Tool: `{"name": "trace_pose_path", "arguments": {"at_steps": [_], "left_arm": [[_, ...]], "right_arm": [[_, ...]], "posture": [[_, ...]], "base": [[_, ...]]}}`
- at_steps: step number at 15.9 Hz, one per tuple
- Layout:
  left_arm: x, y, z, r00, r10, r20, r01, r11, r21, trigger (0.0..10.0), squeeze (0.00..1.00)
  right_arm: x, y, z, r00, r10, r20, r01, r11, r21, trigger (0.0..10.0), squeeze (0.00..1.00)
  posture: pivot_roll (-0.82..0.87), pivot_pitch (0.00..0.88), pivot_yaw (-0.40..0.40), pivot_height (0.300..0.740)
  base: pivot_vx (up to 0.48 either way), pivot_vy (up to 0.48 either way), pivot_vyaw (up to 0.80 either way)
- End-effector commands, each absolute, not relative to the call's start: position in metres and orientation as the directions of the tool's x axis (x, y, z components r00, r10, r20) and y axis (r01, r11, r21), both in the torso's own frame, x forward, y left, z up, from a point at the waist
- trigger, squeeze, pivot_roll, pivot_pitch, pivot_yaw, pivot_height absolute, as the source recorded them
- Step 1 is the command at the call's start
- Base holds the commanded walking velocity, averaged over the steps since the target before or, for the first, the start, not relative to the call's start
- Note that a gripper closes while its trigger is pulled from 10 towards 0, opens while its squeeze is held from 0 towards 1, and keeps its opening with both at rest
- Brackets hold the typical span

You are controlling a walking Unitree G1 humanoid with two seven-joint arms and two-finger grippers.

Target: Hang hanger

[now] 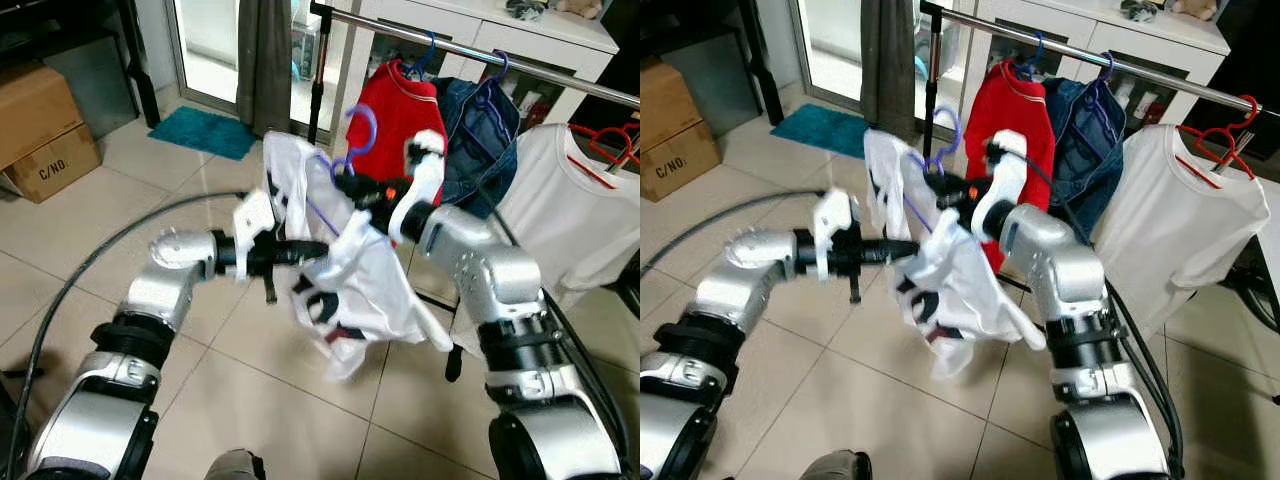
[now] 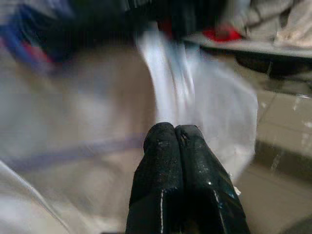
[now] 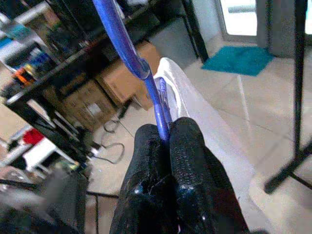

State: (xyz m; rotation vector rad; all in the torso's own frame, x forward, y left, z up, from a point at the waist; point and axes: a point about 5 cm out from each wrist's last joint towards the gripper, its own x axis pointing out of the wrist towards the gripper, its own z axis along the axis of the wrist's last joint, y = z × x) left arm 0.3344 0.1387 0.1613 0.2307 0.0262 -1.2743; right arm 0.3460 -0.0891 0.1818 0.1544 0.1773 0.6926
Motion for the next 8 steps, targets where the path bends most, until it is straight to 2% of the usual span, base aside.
{"name": "trace_pose_path", "arguments": {"at_steps": [1, 3, 4, 5, 6, 8], "left_arm": [[0.334, 0.140, 0.189, 0.302, -0.952, -0.053, 0.939, 0.287, 0.188, 0.0, 0.00], [0.334, 0.146, 0.195, 0.331, -0.942, -0.050, 0.925, 0.314, 0.216, 0.0, 0.00], [0.335, 0.153, 0.188, 0.359, -0.927, -0.110, 0.917, 0.327, 0.230, 10.0, 0.00], [0.333, 0.158, 0.178, 0.347, -0.922, -0.172, 0.928, 0.311, 0.206, 10.0, 0.53], [0.332, 0.158, 0.174, 0.334, -0.925, -0.180, 0.935, 0.301, 0.189, 10.0, 1.00], [0.327, 0.153, 0.165, 0.307, -0.934, -0.184, 0.948, 0.282, 0.148, 10.0, 1.00]], "right_arm": [[0.346, -0.094, 0.185, 0.774, 0.624, -0.109, -0.606, 0.779, 0.161, 10.0, 0.00], [0.345, -0.093, 0.184, 0.770, 0.629, -0.110, -0.610, 0.775, 0.165, 10.0, 0.00], [0.344, -0.090, 0.184, 0.764, 0.636, -0.109, -0.617, 0.769, 0.167, 10.0, 0.00], [0.344, -0.087, 0.186, 0.756, 0.646, -0.105, -0.628, 0.761, 0.166, 10.0, 0.00], [0.344, -0.085, 0.187, 0.753, 0.650, -0.102, -0.632, 0.757, 0.167, 10.0, 0.00], [0.343, -0.082, 0.190, 0.749, 0.656, -0.095, -0.638, 0.752, 0.167, 10.0, 0.00]], "posture": [[0.00, 0.000, -0.071, 0.740], [0.00, 0.000, -0.071, 0.740], [0.01, 0.000, -0.077, 0.740], [0.01, 0.000, -0.077, 0.740], [0.01, 0.000, -0.077, 0.740], [0.01, 0.000, -0.077, 0.740]], "base": [[0.000, 0.000, 0.00], [0.000, 0.000, 0.00], [0.000, 0.000, 0.00], [0.000, 0.000, 0.00], [0.000, 0.000, 0.00], [0.000, 0.000, 0.00]]}}
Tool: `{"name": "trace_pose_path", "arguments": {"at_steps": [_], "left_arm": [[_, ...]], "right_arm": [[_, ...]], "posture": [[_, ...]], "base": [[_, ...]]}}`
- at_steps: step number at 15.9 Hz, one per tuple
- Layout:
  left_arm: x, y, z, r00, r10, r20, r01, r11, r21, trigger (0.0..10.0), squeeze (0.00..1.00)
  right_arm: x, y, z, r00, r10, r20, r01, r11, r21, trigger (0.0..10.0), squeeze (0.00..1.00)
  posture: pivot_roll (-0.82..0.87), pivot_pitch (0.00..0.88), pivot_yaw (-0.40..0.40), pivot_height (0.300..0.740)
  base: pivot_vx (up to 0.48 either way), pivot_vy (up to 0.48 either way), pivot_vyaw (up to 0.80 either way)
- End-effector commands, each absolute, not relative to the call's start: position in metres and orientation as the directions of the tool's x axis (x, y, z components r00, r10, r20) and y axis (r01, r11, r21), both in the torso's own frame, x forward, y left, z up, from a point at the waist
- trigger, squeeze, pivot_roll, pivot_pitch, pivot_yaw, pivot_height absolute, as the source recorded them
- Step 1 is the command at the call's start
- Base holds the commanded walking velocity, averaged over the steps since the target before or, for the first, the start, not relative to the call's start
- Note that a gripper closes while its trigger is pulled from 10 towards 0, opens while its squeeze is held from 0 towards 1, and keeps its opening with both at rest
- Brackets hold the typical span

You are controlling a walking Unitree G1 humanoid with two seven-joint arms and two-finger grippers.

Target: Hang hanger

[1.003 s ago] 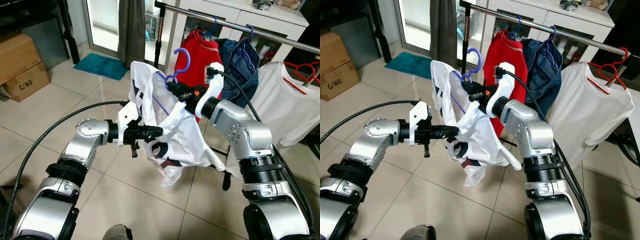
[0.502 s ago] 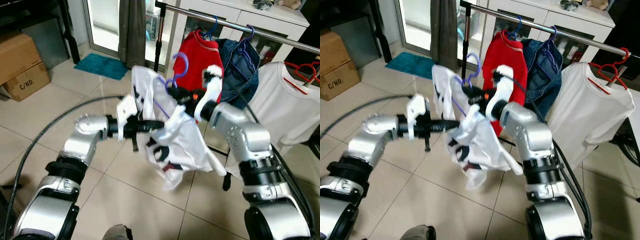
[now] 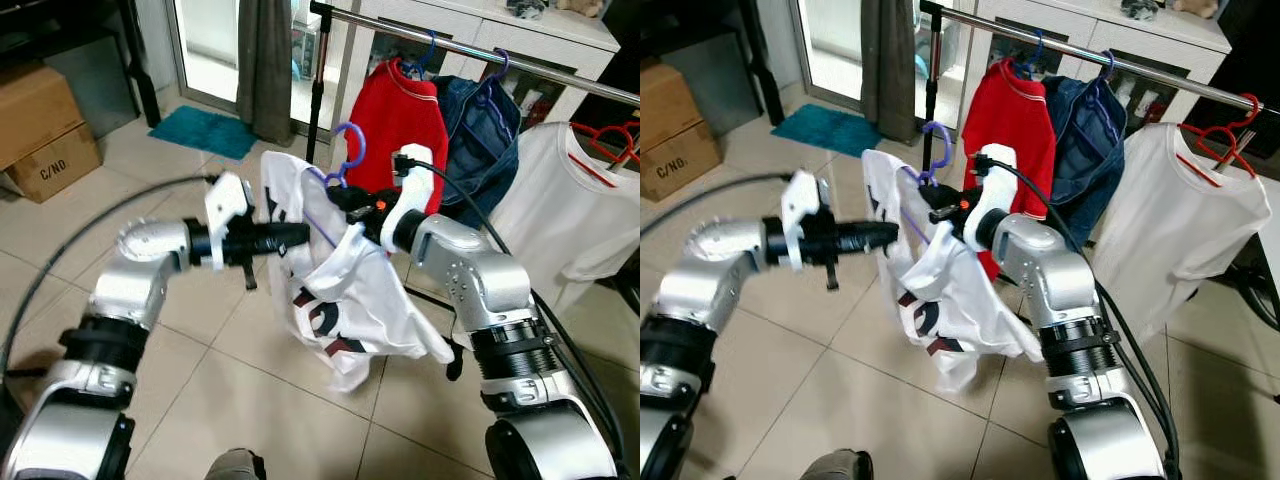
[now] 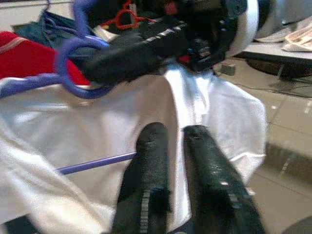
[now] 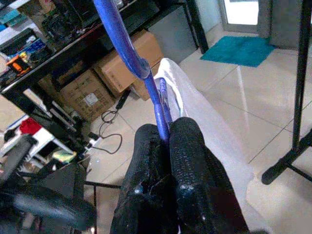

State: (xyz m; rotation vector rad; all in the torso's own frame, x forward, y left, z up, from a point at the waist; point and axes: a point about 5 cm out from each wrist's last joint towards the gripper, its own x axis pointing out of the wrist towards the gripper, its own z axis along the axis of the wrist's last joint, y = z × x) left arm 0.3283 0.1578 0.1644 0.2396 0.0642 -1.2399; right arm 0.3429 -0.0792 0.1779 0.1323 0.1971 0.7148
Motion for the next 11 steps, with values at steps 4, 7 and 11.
{"name": "trace_pose_path", "arguments": {"at_steps": [4, 7, 11], "left_arm": [[0.324, 0.148, 0.148, 0.285, -0.938, -0.199, 0.958, 0.272, 0.090, 10.0, 1.00], [0.324, 0.149, 0.142, 0.270, -0.938, -0.218, 0.963, 0.260, 0.075, 10.0, 1.00], [0.329, 0.146, 0.143, 0.296, -0.930, -0.219, 0.954, 0.274, 0.124, 10.0, 1.00]], "right_arm": [[0.339, -0.077, 0.194, 0.747, 0.659, -0.092, -0.637, 0.748, 0.186, 10.0, 0.00], [0.336, -0.074, 0.196, 0.738, 0.670, -0.084, -0.647, 0.737, 0.193, 10.0, 0.00], [0.332, -0.070, 0.202, 0.723, 0.687, -0.069, -0.666, 0.720, 0.197, 10.0, 0.00]], "posture": [[0.00, 0.000, -0.071, 0.740], [0.00, 0.000, -0.071, 0.740], [-0.01, 0.000, -0.064, 0.740]], "base": [[0.000, 0.000, 0.00], [0.000, 0.000, 0.00], [0.000, 0.000, 0.00]]}}
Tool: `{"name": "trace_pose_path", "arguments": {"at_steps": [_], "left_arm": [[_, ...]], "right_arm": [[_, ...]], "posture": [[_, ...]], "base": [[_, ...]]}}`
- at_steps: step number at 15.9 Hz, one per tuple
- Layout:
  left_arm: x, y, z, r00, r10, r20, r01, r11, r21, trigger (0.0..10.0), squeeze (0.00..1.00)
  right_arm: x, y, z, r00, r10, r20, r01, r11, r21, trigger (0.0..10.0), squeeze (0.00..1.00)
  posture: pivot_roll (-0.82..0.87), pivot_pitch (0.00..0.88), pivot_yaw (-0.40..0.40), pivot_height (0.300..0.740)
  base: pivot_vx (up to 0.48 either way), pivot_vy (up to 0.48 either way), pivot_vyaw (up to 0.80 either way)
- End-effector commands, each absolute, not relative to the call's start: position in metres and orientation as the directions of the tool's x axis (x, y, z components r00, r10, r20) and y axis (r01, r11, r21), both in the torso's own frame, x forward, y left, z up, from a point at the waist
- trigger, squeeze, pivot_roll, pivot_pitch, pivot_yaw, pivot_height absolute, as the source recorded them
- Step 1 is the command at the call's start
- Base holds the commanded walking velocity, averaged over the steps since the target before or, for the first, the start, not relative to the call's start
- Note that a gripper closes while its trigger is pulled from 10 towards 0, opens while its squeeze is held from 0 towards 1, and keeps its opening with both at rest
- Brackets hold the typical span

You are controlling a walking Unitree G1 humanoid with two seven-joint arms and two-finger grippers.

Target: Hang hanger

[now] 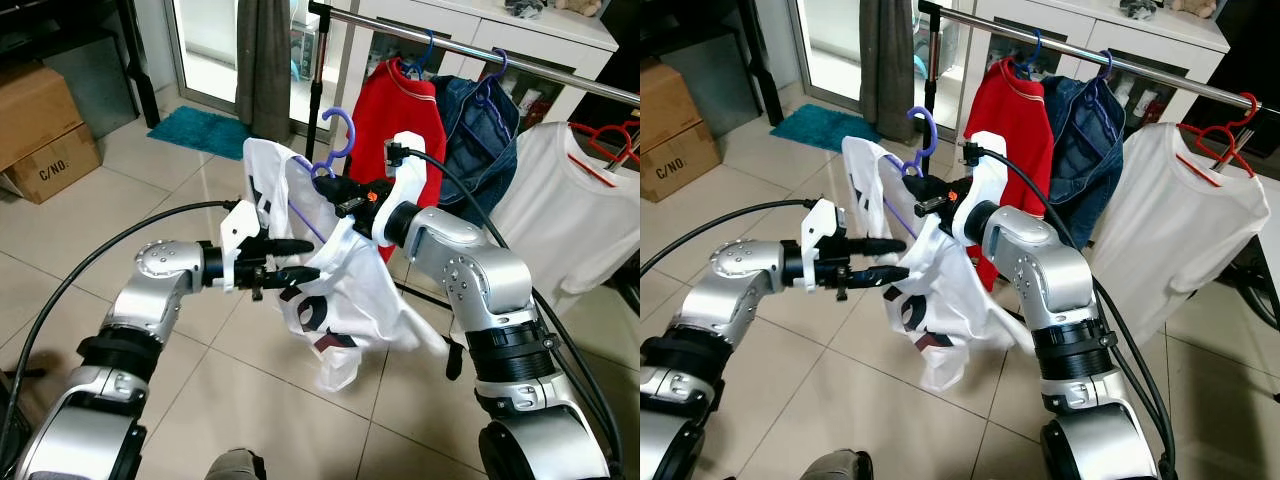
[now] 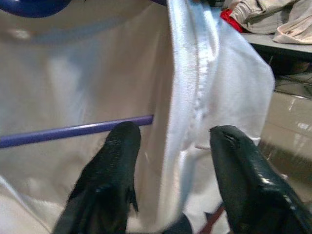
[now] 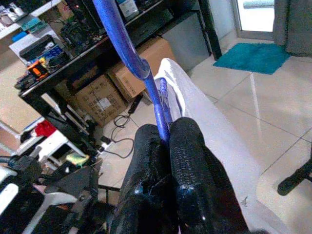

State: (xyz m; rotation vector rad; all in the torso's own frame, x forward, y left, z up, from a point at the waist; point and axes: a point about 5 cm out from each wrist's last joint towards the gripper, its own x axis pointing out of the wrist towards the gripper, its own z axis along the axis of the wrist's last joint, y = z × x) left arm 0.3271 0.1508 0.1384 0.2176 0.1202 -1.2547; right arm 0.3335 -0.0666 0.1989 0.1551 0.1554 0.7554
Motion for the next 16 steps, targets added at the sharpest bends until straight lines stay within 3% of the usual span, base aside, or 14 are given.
{"name": "trace_pose_path", "arguments": {"at_steps": [1, 2, 3, 5, 6, 7, 16], "left_arm": [[0.331, 0.145, 0.142, 0.302, -0.927, -0.222, 0.951, 0.277, 0.137, 10.0, 1.00], [0.331, 0.144, 0.141, 0.303, -0.926, -0.225, 0.950, 0.276, 0.143, 10.0, 1.00], [0.332, 0.140, 0.136, 0.285, -0.929, -0.236, 0.957, 0.262, 0.124, 10.0, 0.00], [0.331, 0.138, 0.133, 0.270, -0.931, -0.244, 0.962, 0.250, 0.108, 10.0, 0.00], [0.331, 0.137, 0.131, 0.258, -0.933, -0.250, 0.966, 0.241, 0.097, 1.3, 0.00], [0.330, 0.136, 0.130, 0.248, -0.936, -0.249, 0.968, 0.232, 0.091, 0.0, 0.00], [0.323, 0.137, 0.126, 0.210, -0.947, -0.242, 0.977, 0.197, 0.077, 0.0, 0.00]], "right_arm": [[0.331, -0.070, 0.203, 0.720, 0.691, -0.066, -0.669, 0.716, 0.199, 10.0, 0.00], [0.331, -0.069, 0.203, 0.718, 0.693, -0.064, -0.671, 0.714, 0.201, 10.0, 0.00], [0.330, -0.069, 0.205, 0.714, 0.697, -0.060, -0.675, 0.709, 0.204, 10.0, 0.00], [0.330, -0.068, 0.206, 0.713, 0.699, -0.058, -0.676, 0.708, 0.204, 10.0, 0.00], [0.330, -0.068, 0.206, 0.715, 0.697, -0.058, -0.675, 0.709, 0.205, 10.0, 0.00], [0.330, -0.069, 0.207, 0.718, 0.693, -0.057, -0.671, 0.712, 0.207, 10.0, 0.00], [0.332, -0.069, 0.206, 0.725, 0.686, -0.060, -0.663, 0.718, 0.213, 10.0, 0.00]], "posture": [[-0.01, 0.000, -0.064, 0.740], [-0.01, 0.000, -0.064, 0.740], [-0.01, 0.000, -0.063, 0.740], [-0.01, 0.000, -0.063, 0.740], [-0.02, 0.000, -0.058, 0.740], [-0.02, 0.000, -0.058, 0.740], [-0.01, 0.000, -0.059, 0.740]], "base": [[0.000, 0.000, 0.00], [0.000, 0.000, 0.00], [0.000, 0.000, 0.00], [0.000, 0.000, 0.00], [0.000, 0.000, 0.00], [0.000, 0.000, 0.00], [0.000, 0.000, 0.00]]}}
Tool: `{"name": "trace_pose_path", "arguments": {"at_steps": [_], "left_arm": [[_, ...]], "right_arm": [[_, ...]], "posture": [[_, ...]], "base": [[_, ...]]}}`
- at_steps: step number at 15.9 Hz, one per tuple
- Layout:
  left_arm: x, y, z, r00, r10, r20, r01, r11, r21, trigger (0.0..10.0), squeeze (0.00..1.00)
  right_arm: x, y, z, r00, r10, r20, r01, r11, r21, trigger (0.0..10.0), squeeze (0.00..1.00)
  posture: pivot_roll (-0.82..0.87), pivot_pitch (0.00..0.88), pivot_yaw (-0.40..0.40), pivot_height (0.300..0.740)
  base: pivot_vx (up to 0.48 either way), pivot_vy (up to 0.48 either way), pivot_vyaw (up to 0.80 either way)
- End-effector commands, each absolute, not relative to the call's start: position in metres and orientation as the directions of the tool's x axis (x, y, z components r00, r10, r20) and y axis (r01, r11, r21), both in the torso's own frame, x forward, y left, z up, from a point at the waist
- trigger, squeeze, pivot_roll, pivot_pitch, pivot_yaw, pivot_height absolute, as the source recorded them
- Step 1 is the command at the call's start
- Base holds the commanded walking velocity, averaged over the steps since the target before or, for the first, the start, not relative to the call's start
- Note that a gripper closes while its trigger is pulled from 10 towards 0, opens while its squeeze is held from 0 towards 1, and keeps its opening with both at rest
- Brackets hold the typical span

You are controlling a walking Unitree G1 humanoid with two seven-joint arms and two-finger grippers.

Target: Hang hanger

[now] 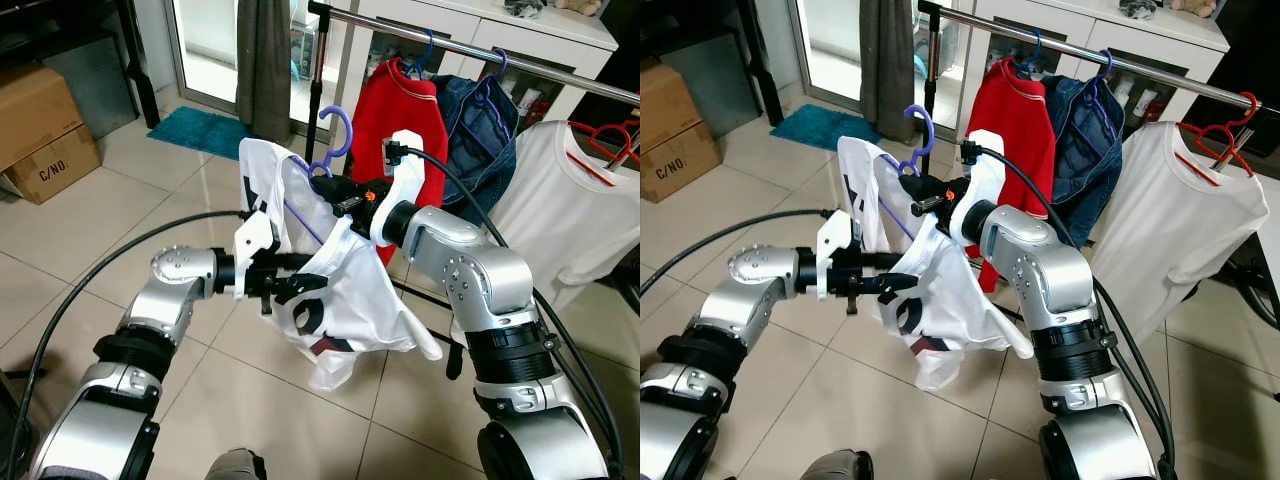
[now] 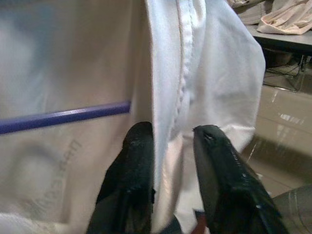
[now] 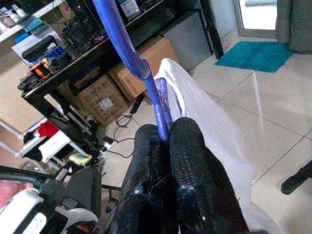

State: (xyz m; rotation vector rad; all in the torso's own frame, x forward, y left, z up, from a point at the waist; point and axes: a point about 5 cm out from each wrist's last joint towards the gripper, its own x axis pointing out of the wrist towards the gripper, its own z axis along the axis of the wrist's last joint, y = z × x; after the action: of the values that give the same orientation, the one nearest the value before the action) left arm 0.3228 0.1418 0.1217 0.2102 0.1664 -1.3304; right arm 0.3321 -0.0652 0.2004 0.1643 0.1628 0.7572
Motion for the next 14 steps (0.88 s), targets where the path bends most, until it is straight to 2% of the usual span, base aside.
{"name": "trace_pose_path", "arguments": {"at_steps": [1, 14], "left_arm": [[0.3225, 0.1366, 0.1256, 0.203, -0.949, -0.241, 0.979, 0.191, 0.070, 0.0, 0.00], [0.3255, 0.1331, 0.1260, 0.207, -0.949, -0.239, 0.978, 0.198, 0.062, 0.0, 0.00]], "right_arm": [[0.3319, -0.0687, 0.2062, 0.724, 0.687, -0.060, -0.663, 0.717, 0.214, 10.0, 0.00], [0.3331, -0.0699, 0.2069, 0.732, 0.679, -0.061, -0.656, 0.726, 0.207, 10.0, 0.00]], "posture": [[-0.01, 0.000, -0.061, 0.740], [-0.02, 0.000, -0.057, 0.740]], "base": [[0.000, 0.000, 0.00], [0.000, 0.000, 0.00]]}}
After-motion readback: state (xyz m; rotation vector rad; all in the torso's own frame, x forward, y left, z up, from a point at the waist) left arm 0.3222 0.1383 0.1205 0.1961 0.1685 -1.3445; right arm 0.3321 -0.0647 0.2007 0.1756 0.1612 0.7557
